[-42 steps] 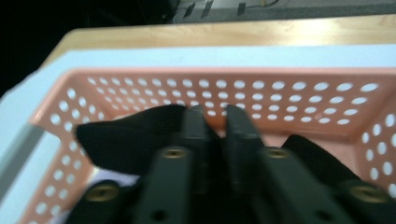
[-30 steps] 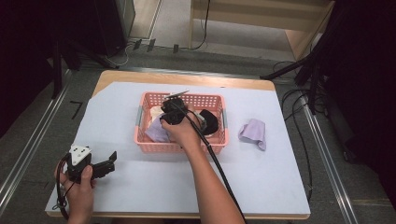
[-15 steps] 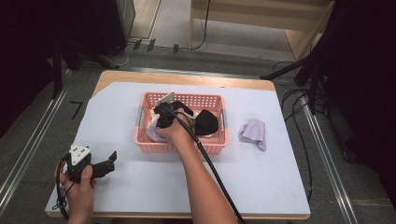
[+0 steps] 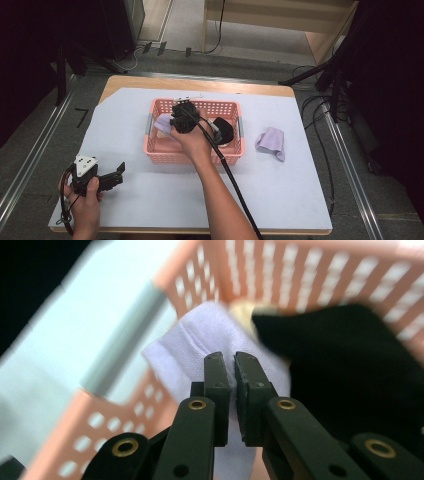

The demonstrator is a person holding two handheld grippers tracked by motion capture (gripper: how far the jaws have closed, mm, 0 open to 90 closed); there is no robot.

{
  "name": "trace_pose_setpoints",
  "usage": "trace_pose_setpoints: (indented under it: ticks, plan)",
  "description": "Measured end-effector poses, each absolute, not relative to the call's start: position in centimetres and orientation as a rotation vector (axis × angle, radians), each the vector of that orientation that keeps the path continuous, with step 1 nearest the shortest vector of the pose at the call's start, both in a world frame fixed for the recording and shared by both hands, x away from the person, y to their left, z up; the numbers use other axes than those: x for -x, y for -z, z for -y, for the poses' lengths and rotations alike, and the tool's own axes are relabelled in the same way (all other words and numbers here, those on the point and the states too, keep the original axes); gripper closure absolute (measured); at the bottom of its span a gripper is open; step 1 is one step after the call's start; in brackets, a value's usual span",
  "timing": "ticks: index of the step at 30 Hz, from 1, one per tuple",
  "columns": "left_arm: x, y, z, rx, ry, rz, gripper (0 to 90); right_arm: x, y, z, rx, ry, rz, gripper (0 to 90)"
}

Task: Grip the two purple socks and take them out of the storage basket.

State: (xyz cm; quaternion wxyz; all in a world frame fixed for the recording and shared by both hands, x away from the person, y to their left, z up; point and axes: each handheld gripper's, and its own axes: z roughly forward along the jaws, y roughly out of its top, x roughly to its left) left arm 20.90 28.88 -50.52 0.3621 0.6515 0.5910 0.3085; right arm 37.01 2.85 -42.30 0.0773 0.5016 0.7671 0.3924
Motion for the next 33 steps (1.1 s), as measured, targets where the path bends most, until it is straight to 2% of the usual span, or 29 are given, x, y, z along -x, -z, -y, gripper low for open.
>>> trace_pose_setpoints:
  ticks: [6, 15, 33]
  plan:
    - [-20.9, 50.5, -28.9, -1.678, -0.801, -1.520, 3.9, -35.8, 40.2, -1.2, -1.376, -1.375, -2.135, 85.5]
    - [-20.9, 50.5, -28.9, -1.676, -0.797, -1.520, 3.9, -35.0, 39.5, 2.0, -1.132, -1.489, -1.889, 85.4]
    - [-20.9, 50.6, -28.8, -1.672, -0.807, -1.522, 3.9, -34.1, 39.3, 10.1, -1.106, -1.494, -1.612, 85.4]
